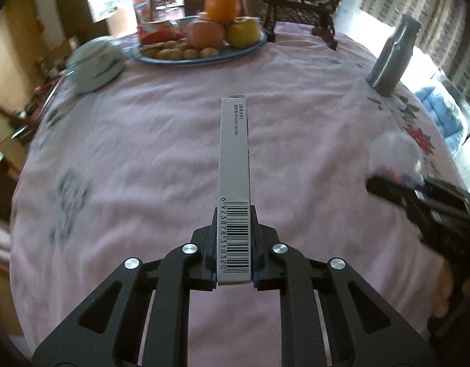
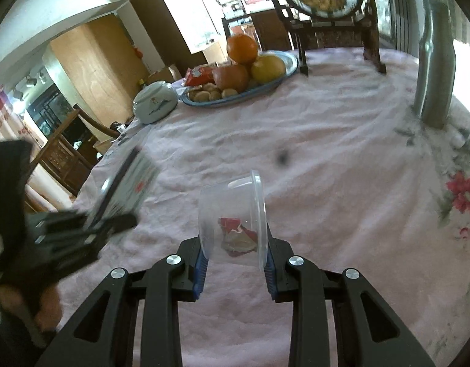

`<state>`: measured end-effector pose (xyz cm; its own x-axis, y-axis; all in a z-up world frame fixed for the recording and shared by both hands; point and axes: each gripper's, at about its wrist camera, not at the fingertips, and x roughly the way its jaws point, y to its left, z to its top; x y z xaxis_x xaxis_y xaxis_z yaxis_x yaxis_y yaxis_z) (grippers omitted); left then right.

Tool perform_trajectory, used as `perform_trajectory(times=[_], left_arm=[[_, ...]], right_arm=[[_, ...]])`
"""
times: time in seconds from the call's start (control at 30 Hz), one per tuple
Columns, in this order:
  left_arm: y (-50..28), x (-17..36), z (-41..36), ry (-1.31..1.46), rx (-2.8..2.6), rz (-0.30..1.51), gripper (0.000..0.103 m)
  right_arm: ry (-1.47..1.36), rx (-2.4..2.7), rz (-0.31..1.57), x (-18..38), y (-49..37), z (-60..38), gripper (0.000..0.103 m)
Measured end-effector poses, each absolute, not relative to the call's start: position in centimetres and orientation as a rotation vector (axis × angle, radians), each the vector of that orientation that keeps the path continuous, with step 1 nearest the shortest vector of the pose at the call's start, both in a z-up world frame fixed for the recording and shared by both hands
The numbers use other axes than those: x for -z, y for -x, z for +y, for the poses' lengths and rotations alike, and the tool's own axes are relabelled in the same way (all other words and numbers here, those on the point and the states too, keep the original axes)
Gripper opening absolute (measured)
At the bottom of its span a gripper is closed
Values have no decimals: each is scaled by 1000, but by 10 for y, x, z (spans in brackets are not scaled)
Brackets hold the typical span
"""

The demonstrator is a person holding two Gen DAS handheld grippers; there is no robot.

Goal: Collect trash
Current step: 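Carry the medicine box and plastic cup to the orange basket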

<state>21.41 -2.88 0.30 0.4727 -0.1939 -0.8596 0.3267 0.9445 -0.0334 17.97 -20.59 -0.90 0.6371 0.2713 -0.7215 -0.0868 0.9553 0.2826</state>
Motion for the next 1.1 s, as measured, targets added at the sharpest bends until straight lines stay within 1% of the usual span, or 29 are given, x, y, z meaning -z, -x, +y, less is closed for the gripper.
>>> perform_trajectory(times=[0.13,0.37,0.8,1.1], left_arm=[[-167,-21,-16,-126,247,969,17],[-93,-42,1,-98,176,846,17],[0,-42,48,-25,120,789,17],[44,-40,105,69,28,769,17]], right_arm=[[-157,-170,791,-6,-149,-193,31],[-132,-202,748,-21,-90,-175,31],[-75,-295,702,-33,-11,-117,31],[19,-436,704,-37,25,-46,31]])
